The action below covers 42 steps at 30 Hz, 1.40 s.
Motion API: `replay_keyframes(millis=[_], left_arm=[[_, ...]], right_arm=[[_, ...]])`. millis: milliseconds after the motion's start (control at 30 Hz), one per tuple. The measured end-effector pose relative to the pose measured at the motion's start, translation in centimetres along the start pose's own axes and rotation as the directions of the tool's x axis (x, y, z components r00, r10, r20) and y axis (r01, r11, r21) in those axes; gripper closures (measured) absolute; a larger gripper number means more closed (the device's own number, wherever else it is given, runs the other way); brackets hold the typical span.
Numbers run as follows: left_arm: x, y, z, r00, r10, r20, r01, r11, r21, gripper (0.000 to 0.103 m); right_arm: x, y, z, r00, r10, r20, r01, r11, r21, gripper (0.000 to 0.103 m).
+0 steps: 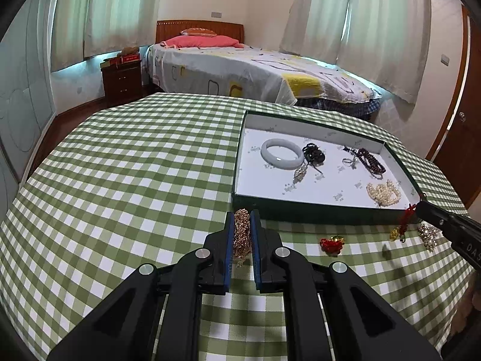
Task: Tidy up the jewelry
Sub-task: 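Grasp the gold chain with the left tool while the right grasps the red tassel, then carry the gold chain and red tassel into the tray with both tools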
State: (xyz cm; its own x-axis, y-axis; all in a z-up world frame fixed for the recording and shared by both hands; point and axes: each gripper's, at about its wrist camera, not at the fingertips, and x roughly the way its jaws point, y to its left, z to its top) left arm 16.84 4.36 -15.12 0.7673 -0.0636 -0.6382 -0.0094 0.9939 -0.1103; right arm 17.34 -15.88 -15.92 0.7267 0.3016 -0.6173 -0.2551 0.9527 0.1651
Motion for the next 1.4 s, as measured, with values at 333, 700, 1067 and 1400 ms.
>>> replay_keyframes(millis=[333,700,1067,1400], left_arm=[[-1.6,-1.0,1.2,0.999,-0.025,0.046,0.025,1.000,0.010,0.092],[-2.6,-2.5,3.1,0.993,-0.059,0.099,0.057,0.998,0.031,0.092],[-1.8,-4.6,5.7,0.984,-0.104,0.145,0.094,0.993,0.071,0.092],[0.1,-5.9,8.2,0.976,-0.127,0.178,0.114,0.990,0.084,0.092]], right_arm=[[-2.3,-0.1,1.3,0.998,0.006,0.061,-0.007,1.000,0.006,0.101],[-3.7,0.0,3.1,0.993,0.009,0.121,-0.009,1.000,0.000,0.101],[-2.9,-0.3,5.6,0.987,0.002,0.163,-0.001,1.000,-0.007,0.101],[-0.8,-0.6,7.6,0.984,-0.004,0.178,0.006,1.000,-0.011,0.101]])
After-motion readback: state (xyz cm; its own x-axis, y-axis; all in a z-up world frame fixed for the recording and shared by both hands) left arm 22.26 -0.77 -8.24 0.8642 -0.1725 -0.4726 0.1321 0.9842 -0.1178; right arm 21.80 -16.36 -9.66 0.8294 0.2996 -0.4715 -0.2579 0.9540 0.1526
